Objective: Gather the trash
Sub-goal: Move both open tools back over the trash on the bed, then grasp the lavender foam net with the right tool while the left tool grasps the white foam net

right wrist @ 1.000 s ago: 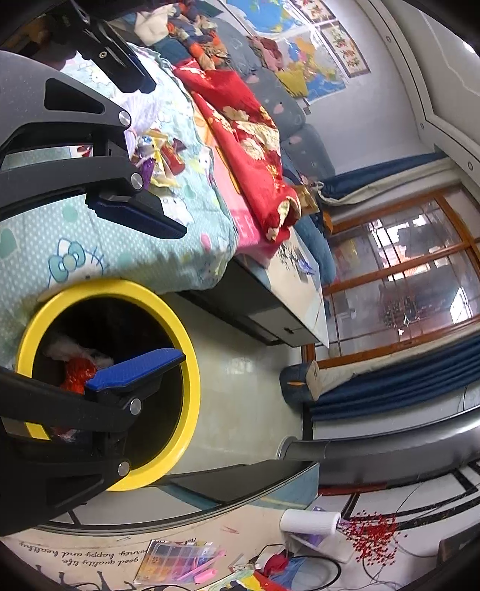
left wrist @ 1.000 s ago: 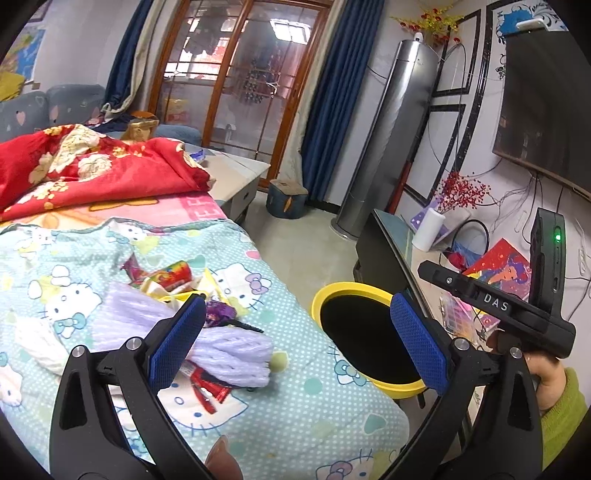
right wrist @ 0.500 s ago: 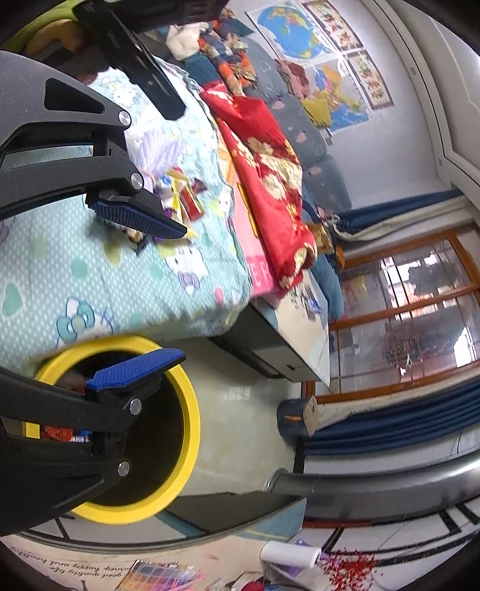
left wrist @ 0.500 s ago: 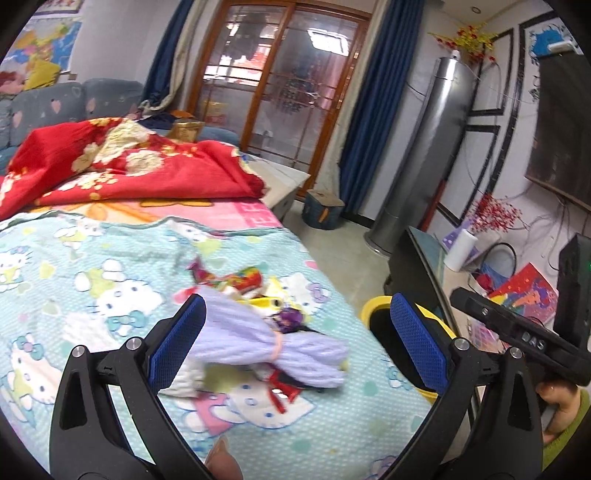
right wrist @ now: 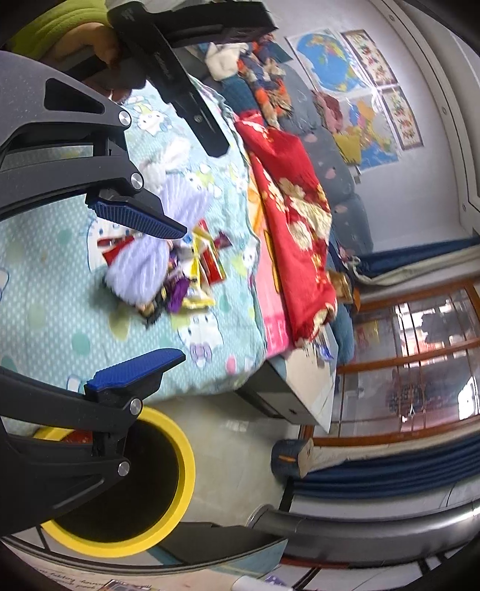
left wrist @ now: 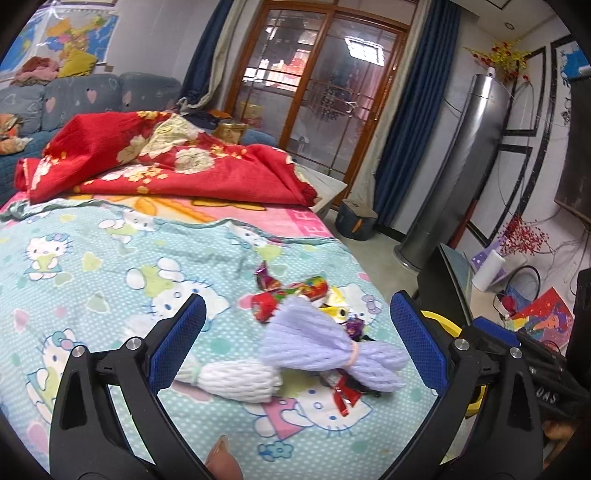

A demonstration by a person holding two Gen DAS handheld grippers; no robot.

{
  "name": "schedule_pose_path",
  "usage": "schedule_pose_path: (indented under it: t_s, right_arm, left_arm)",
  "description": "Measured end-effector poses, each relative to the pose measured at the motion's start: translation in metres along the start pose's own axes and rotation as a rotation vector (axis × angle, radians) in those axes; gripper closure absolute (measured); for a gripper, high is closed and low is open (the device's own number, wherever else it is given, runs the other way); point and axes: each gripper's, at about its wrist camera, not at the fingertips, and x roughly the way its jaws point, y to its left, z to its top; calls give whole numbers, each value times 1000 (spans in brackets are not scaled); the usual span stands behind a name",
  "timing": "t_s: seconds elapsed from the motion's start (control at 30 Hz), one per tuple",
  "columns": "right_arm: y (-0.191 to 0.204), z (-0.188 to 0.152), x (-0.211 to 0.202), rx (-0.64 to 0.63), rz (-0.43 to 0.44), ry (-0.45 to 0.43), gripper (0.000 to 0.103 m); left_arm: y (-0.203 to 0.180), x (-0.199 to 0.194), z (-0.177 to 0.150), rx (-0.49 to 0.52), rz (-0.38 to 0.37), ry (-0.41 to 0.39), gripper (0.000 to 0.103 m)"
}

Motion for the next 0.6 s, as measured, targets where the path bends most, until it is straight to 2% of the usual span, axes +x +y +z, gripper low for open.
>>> schedule_pose_path:
  t_s: [0.23, 0.6]
  right_arm:
    - [22, -7, 19, -51, 36, 63, 44]
    - [27, -16, 58, -111, 1, 148, 42]
  left_arm:
    - [24, -2, 2, -47, 58, -4, 11]
    - [64, 10, -3, -133, 173, 31, 11]
